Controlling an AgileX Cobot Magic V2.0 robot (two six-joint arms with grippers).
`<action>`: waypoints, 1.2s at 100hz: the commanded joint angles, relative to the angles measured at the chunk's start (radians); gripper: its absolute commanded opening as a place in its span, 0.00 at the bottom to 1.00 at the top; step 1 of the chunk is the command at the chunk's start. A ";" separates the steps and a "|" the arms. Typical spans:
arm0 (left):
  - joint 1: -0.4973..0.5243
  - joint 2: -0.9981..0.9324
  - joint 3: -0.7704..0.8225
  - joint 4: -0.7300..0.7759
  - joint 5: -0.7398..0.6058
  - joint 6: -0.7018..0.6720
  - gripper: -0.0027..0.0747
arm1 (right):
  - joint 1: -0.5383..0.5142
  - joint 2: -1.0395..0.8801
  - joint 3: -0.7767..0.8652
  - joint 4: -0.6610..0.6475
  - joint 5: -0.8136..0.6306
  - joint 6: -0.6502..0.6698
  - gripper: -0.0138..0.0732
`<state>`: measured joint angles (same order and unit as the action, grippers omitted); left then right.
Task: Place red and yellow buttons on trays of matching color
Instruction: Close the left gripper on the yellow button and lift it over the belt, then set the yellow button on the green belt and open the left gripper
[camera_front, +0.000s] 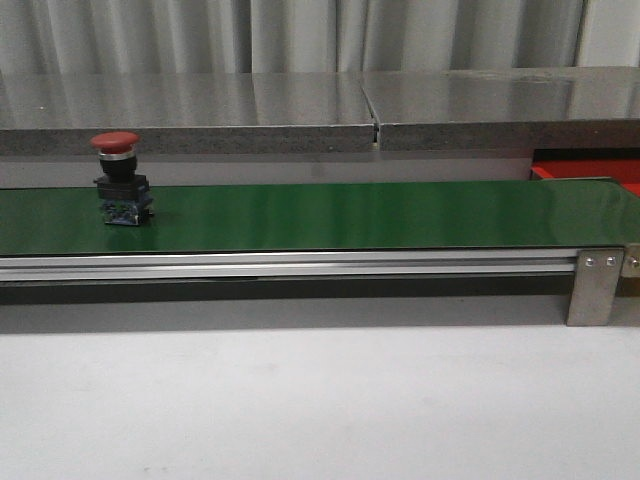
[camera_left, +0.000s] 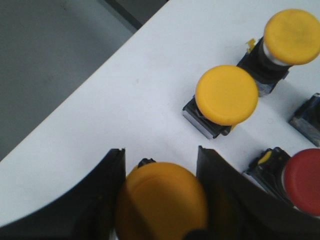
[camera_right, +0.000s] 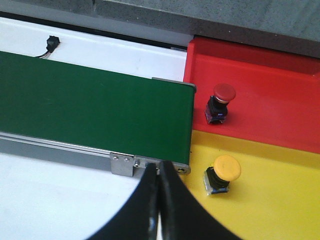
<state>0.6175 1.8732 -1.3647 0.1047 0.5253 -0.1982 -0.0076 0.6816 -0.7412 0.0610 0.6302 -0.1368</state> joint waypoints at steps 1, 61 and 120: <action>0.002 -0.107 -0.031 -0.001 -0.006 -0.002 0.01 | 0.002 -0.003 -0.026 0.003 -0.067 -0.007 0.08; -0.256 -0.314 0.052 -0.086 0.055 0.005 0.01 | 0.002 -0.003 -0.026 0.003 -0.067 -0.007 0.08; -0.478 -0.271 0.142 -0.091 -0.122 0.005 0.01 | 0.002 -0.003 -0.026 0.003 -0.067 -0.007 0.08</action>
<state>0.1543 1.6241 -1.1948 0.0203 0.4714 -0.1948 -0.0076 0.6816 -0.7412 0.0610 0.6302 -0.1368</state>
